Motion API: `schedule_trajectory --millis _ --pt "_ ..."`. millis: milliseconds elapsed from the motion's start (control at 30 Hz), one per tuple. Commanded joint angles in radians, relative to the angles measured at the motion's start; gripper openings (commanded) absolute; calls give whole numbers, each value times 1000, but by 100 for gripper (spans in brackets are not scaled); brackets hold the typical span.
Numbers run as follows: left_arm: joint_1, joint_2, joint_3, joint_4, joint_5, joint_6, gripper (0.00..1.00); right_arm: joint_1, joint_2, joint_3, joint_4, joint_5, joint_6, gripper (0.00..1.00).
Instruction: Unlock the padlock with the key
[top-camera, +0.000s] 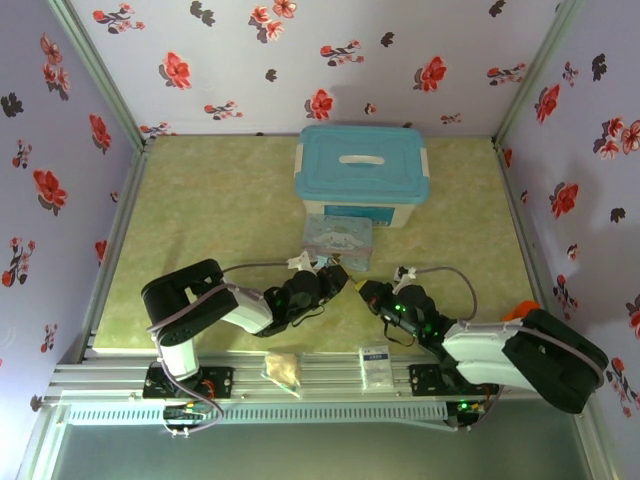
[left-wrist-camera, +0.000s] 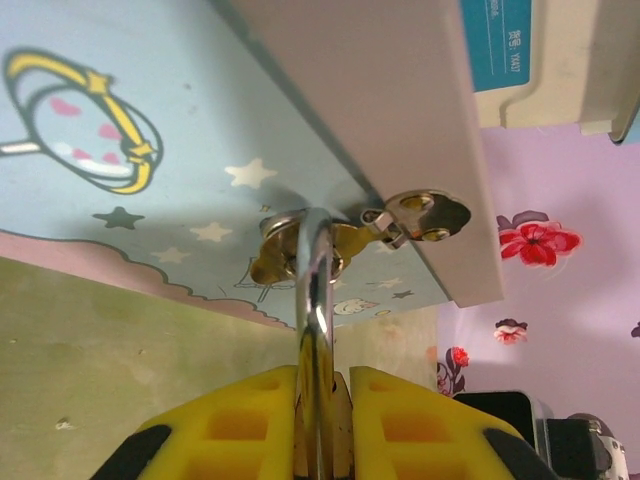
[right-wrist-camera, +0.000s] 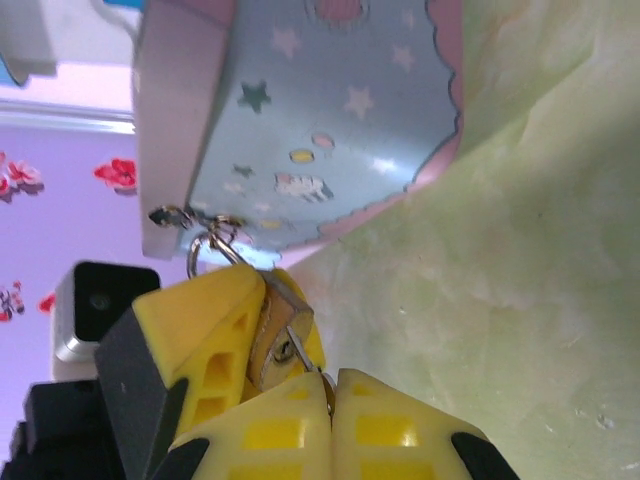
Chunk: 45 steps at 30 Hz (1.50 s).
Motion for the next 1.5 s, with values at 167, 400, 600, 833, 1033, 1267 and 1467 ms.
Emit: schedule_trajectory --millis 167,400,600,833,1033,1267,1467 --pt "-15 27 21 130 6 -28 0 16 -53 38 -14 54 3 0" --pt "-5 1 11 107 -28 -26 0 21 -166 21 -232 82 3 0" --pt "-1 -2 28 105 -27 -18 0 22 -237 48 -350 69 -19 0" --pt "3 -12 42 88 -23 -9 0 22 -114 70 -225 36 -14 0" --pt "5 -5 34 95 -16 -20 0 23 -42 79 -154 43 -19 0" --pt "9 9 36 103 -10 -29 0 23 -55 94 -190 46 -32 0" --pt "8 11 41 108 2 -30 0 24 11 94 -89 50 -29 0"
